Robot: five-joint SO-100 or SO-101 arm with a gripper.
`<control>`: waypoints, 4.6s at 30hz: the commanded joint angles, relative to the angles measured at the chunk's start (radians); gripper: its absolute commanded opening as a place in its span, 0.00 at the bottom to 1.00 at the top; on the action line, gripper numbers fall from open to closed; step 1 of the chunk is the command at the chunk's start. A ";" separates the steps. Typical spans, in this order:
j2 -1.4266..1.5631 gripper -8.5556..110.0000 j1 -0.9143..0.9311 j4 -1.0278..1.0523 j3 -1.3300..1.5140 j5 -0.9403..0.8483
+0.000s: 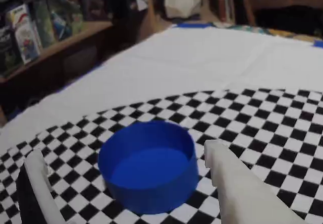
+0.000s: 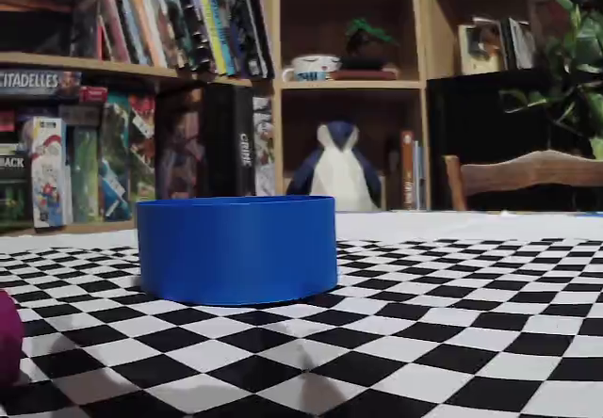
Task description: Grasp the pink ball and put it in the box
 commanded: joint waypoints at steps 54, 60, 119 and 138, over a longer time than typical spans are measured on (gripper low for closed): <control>0.031 0.39 -0.293 0.086 0.008 -0.003; 0.031 0.39 -0.305 0.097 0.008 -0.003; 0.003 0.39 -0.414 0.155 0.008 -0.071; -0.178 0.39 -0.411 0.126 -0.086 -0.071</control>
